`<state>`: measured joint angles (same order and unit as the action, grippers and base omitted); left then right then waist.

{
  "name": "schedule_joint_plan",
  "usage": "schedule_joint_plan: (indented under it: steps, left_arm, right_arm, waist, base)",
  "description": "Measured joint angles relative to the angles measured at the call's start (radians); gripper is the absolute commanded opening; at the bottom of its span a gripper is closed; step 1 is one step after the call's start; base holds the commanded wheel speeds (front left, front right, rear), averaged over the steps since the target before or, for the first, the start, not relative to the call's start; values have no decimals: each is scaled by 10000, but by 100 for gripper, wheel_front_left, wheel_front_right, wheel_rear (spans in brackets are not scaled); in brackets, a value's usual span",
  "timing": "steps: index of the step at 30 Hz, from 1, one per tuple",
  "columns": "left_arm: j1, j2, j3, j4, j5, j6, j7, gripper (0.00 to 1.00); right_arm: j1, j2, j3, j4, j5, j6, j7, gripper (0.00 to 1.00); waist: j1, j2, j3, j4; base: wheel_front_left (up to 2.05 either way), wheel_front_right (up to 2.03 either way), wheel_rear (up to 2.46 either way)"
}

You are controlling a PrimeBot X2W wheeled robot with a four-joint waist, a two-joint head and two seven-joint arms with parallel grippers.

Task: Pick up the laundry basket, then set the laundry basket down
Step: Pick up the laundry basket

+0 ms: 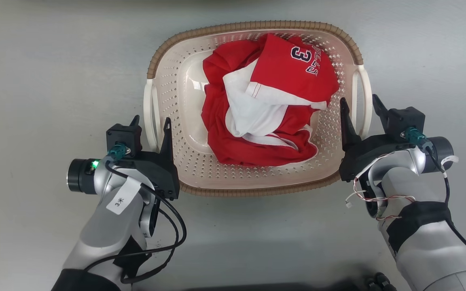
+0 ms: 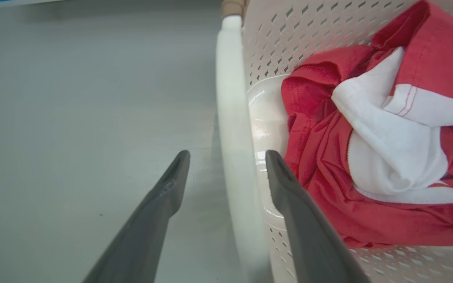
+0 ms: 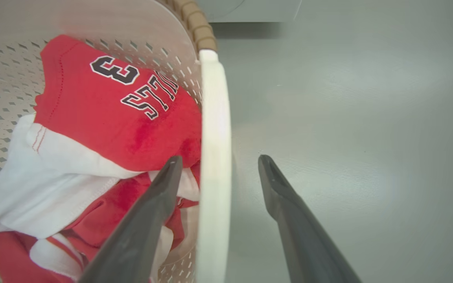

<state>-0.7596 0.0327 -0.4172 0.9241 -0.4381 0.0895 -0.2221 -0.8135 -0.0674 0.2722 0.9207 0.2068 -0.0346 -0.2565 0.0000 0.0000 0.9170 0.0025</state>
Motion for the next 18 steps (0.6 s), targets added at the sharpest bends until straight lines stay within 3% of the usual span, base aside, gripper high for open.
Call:
schedule_joint_plan:
  steps: [18]
  left_arm:
    - [-384,-4,-1087,33,-1181,219,-94,100]
  right_arm:
    - [-416,2,915,470,1020,-96,0,100]
  waist:
    - [-1,0,100,173]
  base:
    - [0,0,0]
